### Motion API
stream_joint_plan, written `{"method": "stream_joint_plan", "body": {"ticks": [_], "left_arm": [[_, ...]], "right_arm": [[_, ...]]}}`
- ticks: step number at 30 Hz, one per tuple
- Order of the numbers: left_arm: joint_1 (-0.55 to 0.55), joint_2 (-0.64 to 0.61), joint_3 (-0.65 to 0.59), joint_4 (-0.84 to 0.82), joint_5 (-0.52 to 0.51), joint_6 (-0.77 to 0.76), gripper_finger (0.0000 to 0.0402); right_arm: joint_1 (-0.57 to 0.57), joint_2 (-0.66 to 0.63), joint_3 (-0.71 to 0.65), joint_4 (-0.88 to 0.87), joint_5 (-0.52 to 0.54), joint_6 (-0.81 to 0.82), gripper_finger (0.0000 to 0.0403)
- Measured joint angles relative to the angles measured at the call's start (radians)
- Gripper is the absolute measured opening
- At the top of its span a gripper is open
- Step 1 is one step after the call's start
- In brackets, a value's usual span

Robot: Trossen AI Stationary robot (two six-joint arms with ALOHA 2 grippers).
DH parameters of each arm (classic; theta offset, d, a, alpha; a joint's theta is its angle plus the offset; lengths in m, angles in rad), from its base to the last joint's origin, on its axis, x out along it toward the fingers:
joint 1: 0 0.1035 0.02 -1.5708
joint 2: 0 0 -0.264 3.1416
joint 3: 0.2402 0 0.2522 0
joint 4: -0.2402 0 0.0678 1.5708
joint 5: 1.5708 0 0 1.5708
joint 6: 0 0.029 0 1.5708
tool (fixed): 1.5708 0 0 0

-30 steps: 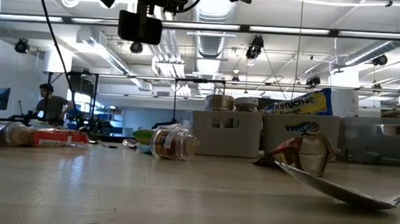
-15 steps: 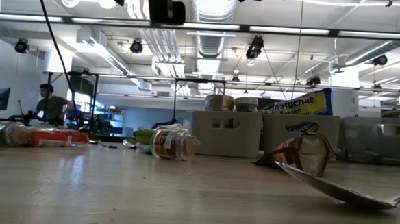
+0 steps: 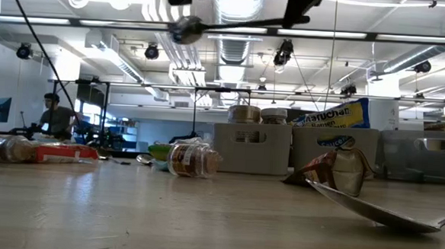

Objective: Pick & Place Food Item
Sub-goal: Put the silver spoon into the black bin

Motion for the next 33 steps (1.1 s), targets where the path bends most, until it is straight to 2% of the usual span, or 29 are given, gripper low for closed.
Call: {"method": "stream_joint_plan", "body": {"ticks": [8,15,24,33], "left_arm": [[0.01,-0.114,-0.002,-0.174,-0.111,0.101,0.01],[0.008,-0.125,-0.002,-0.231,-0.11,0.118,0.01],[0.021,-0.155,-0.002,-0.243,-0.111,0.114,0.01],[0.027,-0.212,-0.002,-0.331,-0.114,0.109,0.01]], "right_arm": [[-0.063,-0.136,-0.115,-0.002,0.08,0.162,0.0008],[-0.158,-0.382,-0.366,0.052,0.073,0.258,0.0008],[-0.198,-0.698,-0.649,0.046,0.102,0.532,0.0008],[-0.196,-0.857,-0.834,-0.031,0.112,0.761,0.0008]]}}
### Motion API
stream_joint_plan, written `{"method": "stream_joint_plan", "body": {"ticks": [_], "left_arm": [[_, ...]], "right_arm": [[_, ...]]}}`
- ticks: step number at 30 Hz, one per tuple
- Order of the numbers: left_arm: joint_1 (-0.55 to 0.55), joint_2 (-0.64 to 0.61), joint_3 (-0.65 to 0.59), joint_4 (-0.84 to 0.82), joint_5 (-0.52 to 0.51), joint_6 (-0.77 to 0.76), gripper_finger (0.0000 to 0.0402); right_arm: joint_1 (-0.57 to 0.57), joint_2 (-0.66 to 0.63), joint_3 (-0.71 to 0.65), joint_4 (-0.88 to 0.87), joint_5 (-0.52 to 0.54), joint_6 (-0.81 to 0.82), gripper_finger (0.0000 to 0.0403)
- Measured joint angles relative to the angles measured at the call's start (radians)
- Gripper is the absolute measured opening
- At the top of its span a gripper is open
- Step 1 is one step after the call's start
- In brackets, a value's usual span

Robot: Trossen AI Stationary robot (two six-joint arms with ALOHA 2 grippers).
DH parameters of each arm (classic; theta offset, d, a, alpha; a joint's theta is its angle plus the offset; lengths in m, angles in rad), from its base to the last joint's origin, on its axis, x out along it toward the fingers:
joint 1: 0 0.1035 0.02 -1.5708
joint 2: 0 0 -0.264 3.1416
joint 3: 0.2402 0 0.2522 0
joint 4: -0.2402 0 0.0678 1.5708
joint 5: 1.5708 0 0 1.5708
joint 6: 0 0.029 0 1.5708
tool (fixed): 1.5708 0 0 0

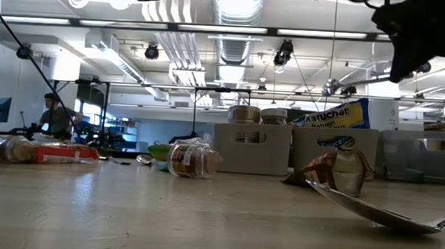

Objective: Pick & Place Food Item
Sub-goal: Put the silver spoon into the black bin

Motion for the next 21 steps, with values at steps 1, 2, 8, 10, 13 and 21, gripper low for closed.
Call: {"method": "stream_joint_plan", "body": {"ticks": [1,2,8,10,13,21], "left_arm": [[0.001,-0.006,0.0,-0.007,0.0,0.002,0.01],[0.001,-0.011,0.0,-0.011,0.0,0.004,0.01],[0.001,-0.047,0.0,-0.025,-0.015,0.008,0.01],[0.002,-0.054,0.0,-0.041,-0.023,0.011,0.01],[0.005,-0.065,0.0,-0.069,-0.031,0.028,0.01],[0.006,-0.075,0.0,-0.119,-0.048,0.031,0.01]], "right_arm": [[0.0,-0.009,-0.01,-0.008,-0.001,0.018,0.0008],[0.0,-0.014,-0.018,-0.021,-0.004,0.035,0.0008],[0.0,-0.034,-0.041,-0.073,-0.043,0.066,0.0008],[0.0,-0.036,-0.054,-0.079,-0.058,0.07,0.0008],[0.0,-0.043,-0.084,-0.091,-0.07,0.093,0.0008],[0.031,-0.07,-0.153,-0.097,-0.087,0.166,0.0008]]}}
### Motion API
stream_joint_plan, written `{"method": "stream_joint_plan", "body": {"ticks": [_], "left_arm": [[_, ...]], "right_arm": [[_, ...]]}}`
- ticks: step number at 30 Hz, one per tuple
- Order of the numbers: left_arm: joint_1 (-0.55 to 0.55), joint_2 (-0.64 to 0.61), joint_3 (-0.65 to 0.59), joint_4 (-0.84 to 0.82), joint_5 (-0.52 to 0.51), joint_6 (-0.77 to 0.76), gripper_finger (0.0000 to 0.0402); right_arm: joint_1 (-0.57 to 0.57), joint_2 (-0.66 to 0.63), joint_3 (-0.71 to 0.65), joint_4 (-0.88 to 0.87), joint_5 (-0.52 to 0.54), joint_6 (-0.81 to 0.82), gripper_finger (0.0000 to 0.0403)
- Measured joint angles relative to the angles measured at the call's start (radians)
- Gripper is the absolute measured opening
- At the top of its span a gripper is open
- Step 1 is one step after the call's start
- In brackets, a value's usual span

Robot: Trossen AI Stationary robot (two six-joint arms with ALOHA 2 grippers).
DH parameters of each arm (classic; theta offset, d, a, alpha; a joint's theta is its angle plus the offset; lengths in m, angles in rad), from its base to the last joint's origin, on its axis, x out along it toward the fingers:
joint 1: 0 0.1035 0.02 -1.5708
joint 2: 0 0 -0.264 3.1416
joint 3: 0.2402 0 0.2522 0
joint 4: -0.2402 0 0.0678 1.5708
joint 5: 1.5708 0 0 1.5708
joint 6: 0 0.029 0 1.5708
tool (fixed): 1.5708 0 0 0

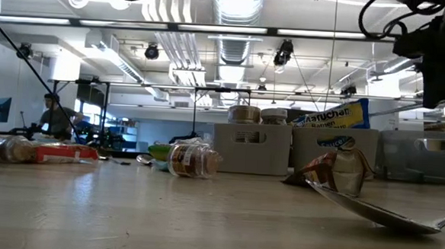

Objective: Pick & Place Food Item
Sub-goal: Put the silver spoon into the black bin

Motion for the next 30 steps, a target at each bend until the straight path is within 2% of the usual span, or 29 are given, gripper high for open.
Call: {"method": "stream_joint_plan", "body": {"ticks": [15,22,26,30], "left_arm": [[0.0,0.0,0.0,0.0,-0.003,0.0,0.01],[0.0,0.0,0.0,0.0,-0.004,0.0,0.01],[0.0,0.0,0.0,0.0,-0.008,0.0,0.01],[0.0,0.0,0.0,0.0,-0.007,-0.007,0.01]], "right_arm": [[0.112,-0.01,-0.062,-0.014,-0.009,0.145,0.0008],[0.12,0.003,-0.063,-0.013,-0.002,0.14,0.0008],[0.12,0.009,-0.062,-0.005,-0.028,0.143,0.0008],[0.12,0.015,-0.056,0.021,-0.074,0.212,0.0008]]}}
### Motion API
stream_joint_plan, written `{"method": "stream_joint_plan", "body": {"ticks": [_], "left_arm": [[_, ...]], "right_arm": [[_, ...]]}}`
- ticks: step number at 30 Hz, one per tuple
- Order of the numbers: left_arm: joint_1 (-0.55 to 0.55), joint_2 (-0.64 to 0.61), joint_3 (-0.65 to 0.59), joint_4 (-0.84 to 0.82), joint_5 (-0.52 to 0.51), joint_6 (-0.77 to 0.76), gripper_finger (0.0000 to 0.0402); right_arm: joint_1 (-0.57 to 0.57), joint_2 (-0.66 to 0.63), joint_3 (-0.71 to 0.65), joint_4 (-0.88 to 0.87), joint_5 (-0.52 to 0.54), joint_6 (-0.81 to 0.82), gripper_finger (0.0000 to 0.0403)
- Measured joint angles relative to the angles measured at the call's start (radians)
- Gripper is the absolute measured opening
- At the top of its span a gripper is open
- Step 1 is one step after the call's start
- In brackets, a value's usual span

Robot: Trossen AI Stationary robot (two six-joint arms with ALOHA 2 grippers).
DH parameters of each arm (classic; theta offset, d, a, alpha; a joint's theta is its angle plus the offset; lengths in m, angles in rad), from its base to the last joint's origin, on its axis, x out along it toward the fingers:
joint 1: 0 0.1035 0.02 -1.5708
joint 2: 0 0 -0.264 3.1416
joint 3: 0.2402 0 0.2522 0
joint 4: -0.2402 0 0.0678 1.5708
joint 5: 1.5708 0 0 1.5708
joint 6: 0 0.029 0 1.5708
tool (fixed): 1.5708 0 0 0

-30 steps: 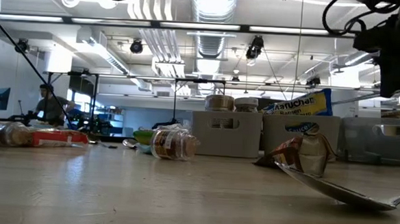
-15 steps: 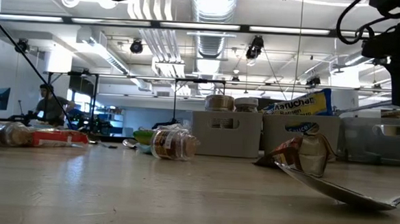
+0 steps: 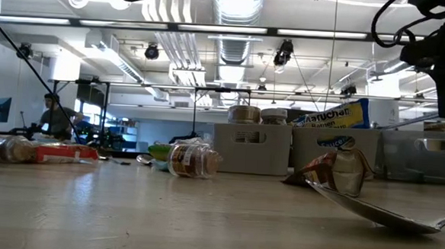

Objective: Pick & Place Food Item
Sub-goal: Put the silver spoon into the black bin

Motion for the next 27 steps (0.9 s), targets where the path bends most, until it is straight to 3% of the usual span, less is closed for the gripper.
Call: {"method": "stream_joint_plan", "body": {"ticks": [12,27], "left_arm": [[0.0,0.0,0.0,0.0,-0.01,-0.004,0.0099],[0.0,0.0,0.0,0.002,-0.011,-0.019,0.0099]], "right_arm": [[-0.005,0.125,0.009,-0.016,-0.007,0.115,0.0008],[-0.007,0.307,0.051,-0.049,0.058,0.021,0.0008]]}}
